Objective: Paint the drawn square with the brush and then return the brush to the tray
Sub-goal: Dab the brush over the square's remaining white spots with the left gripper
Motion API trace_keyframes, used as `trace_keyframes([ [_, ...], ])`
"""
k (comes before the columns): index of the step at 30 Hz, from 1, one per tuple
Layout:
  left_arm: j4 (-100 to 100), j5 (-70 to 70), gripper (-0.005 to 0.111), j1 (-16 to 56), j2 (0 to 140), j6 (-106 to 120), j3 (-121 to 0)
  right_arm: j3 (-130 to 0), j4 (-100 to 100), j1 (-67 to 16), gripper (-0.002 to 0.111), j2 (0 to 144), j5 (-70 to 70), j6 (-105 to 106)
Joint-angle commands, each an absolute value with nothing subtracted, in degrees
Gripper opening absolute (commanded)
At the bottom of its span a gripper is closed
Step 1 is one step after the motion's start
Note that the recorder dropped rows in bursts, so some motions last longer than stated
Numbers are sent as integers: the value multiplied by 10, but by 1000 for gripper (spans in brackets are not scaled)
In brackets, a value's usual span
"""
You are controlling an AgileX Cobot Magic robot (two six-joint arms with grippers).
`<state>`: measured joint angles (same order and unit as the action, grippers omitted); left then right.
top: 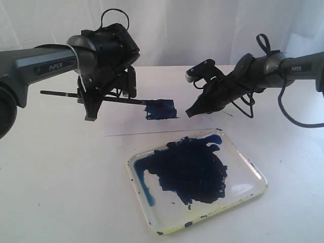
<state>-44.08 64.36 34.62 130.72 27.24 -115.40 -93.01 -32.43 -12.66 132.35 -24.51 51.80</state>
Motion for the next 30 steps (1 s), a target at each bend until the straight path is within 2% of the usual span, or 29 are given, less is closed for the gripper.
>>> trace_keyframes([
  [1, -437, 700, 0, 343, 1325, 267, -1153, -925, -309, -125, 0, 1335, -259, 518],
  [15, -441, 700, 0, 331, 1333, 268, -1152, -925, -309, -125, 0, 1335, -259, 518],
  [22, -487, 700, 0, 325, 1333, 254, -1097, -925, -309, -125, 0, 1335, -259, 518],
  [30, -480, 700, 0, 326, 1313, 230, -1098, -925, -309, -125, 0, 1335, -258, 518],
])
